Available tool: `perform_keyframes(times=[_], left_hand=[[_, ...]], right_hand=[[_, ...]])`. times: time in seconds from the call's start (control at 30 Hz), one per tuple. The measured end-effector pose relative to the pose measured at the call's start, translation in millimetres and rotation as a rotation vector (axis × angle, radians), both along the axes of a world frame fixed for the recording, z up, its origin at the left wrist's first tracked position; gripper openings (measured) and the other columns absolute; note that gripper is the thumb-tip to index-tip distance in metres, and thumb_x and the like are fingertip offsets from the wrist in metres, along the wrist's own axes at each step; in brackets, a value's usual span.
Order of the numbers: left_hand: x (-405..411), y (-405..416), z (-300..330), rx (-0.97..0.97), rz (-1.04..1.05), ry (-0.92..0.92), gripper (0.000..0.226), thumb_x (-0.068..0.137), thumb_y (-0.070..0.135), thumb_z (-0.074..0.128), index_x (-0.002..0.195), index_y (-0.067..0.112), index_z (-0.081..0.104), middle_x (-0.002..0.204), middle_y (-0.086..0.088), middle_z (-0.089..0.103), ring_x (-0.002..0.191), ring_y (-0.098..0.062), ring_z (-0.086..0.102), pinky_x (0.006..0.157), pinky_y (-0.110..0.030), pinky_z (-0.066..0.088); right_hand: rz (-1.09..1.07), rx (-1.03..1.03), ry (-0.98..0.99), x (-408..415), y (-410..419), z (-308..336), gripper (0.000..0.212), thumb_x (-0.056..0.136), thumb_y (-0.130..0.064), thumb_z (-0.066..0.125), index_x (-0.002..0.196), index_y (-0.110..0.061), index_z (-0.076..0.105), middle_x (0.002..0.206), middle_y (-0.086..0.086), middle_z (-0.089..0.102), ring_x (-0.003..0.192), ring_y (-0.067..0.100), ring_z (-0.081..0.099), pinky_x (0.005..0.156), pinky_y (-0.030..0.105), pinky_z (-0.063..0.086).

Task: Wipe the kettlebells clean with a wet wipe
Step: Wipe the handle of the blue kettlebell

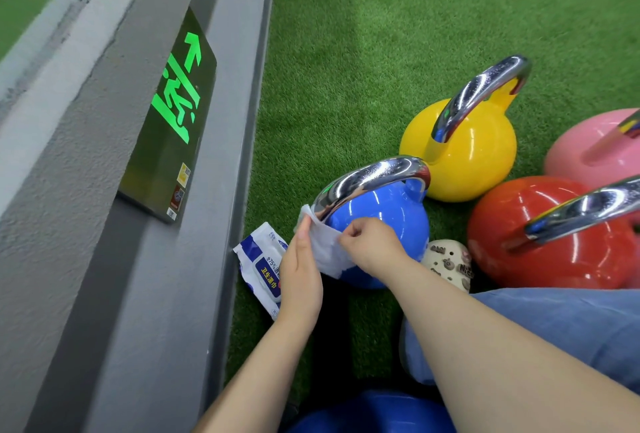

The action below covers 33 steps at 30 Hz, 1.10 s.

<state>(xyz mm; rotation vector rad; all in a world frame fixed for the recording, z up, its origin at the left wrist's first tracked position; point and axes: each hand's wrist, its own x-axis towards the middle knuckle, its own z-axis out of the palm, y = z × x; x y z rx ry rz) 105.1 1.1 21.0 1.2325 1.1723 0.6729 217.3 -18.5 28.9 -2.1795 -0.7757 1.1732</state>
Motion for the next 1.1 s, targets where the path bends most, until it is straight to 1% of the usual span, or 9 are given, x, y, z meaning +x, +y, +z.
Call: perform_keyframes(times=[0.13, 0.27, 0.43, 0.53, 0.73, 0.8, 0.9, 1.0, 1.1], left_hand=[[2.2, -3.5, -9.2, 0.065, -0.038, 0.095, 0.041, 0.102, 0.022, 0.023, 0.139, 0.020, 0.039, 0.134, 0.009, 0.046, 0.121, 0.002, 0.039, 0.079, 0.012, 0.023], [4.4, 3.7, -15.3, -0.037, 0.006, -0.032, 0.037, 0.102, 0.030, 0.025, 0.131, 0.025, 0.048, 0.137, 0.007, 0.049, 0.120, 0.004, 0.045, 0.105, -0.017, 0.030], [7.6, 16.8, -16.2, -0.156, -0.036, -0.073, 0.038, 0.102, 0.032, 0.016, 0.113, 0.028, 0.052, 0.123, 0.005, 0.053, 0.106, 0.005, 0.052, 0.086, -0.005, 0.039], [6.0, 25.4, -18.8, -0.226, -0.062, -0.116, 0.045, 0.102, 0.033, 0.012, 0.128, 0.019, 0.046, 0.123, 0.005, 0.052, 0.113, -0.001, 0.048, 0.095, -0.012, 0.035], [4.4, 34.4, -36.1, -0.323, -0.057, -0.120, 0.057, 0.100, 0.043, 0.009, 0.133, 0.016, 0.047, 0.131, -0.005, 0.056, 0.122, -0.012, 0.051, 0.110, -0.029, 0.032], [5.6, 36.5, -36.3, -0.325, -0.049, -0.130, 0.060, 0.100, 0.042, 0.008, 0.134, 0.011, 0.047, 0.132, -0.007, 0.055, 0.125, -0.014, 0.049, 0.112, -0.031, 0.030], [10.7, 37.7, -23.6, -0.291, -0.041, -0.130, 0.061, 0.101, 0.040, 0.009, 0.129, 0.005, 0.050, 0.125, -0.008, 0.059, 0.121, -0.013, 0.051, 0.106, -0.026, 0.036], [15.6, 41.6, -7.8, -0.186, -0.053, -0.096, 0.056, 0.102, 0.035, 0.011, 0.110, 0.012, 0.062, 0.097, 0.007, 0.070, 0.096, 0.000, 0.062, 0.090, -0.015, 0.042], [16.2, 45.2, 8.5, -0.060, -0.049, -0.038, 0.053, 0.103, 0.033, 0.015, 0.091, 0.027, 0.066, 0.083, 0.016, 0.072, 0.090, 0.003, 0.063, 0.090, -0.023, 0.042]], right_hand=[[-0.178, 0.135, -0.045, 1.9, 7.9, 3.3, 0.014, 0.090, -0.014, 0.047, 0.080, -0.021, 0.052, 0.091, 0.003, 0.063, 0.088, 0.023, 0.061, 0.079, 0.028, 0.049], [-0.192, 0.293, 0.140, -7.9, 11.2, 6.0, 0.028, 0.086, 0.005, 0.041, 0.088, -0.021, 0.049, 0.089, -0.006, 0.053, 0.081, 0.010, 0.049, 0.076, 0.018, 0.035], [0.027, 0.158, -0.173, -16.4, -4.9, 5.3, 0.027, 0.084, -0.001, 0.046, 0.105, -0.012, 0.058, 0.109, -0.003, 0.035, 0.099, 0.024, 0.051, 0.074, 0.025, 0.036], [0.028, 0.119, -0.185, -26.4, -6.6, 4.5, 0.032, 0.084, 0.001, 0.045, 0.112, -0.009, 0.056, 0.113, 0.005, 0.036, 0.099, 0.030, 0.052, 0.081, 0.028, 0.040], [-0.201, 0.278, 0.168, -45.1, 6.0, 4.8, 0.045, 0.083, -0.002, 0.049, 0.127, -0.015, 0.049, 0.125, 0.002, 0.056, 0.119, 0.019, 0.050, 0.091, 0.022, 0.038], [-0.210, 0.244, 0.250, -41.3, 7.7, 1.4, 0.060, 0.086, -0.004, 0.051, 0.140, -0.023, 0.034, 0.132, -0.006, 0.052, 0.121, 0.016, 0.049, 0.087, 0.020, 0.037], [-0.220, 0.220, 0.344, -27.0, 11.1, 1.3, 0.069, 0.088, -0.001, 0.049, 0.147, -0.018, 0.017, 0.140, -0.007, 0.046, 0.128, 0.016, 0.043, 0.102, 0.026, 0.034], [-0.320, 0.234, 0.504, -16.1, 11.4, 5.8, 0.057, 0.090, 0.008, 0.033, 0.144, -0.008, 0.024, 0.140, -0.001, 0.046, 0.128, 0.017, 0.042, 0.102, 0.025, 0.031], [-0.439, 0.276, 0.637, -13.6, 13.9, 3.4, 0.048, 0.091, 0.007, 0.033, 0.137, -0.004, 0.036, 0.136, 0.005, 0.051, 0.123, 0.018, 0.049, 0.101, 0.026, 0.036]])
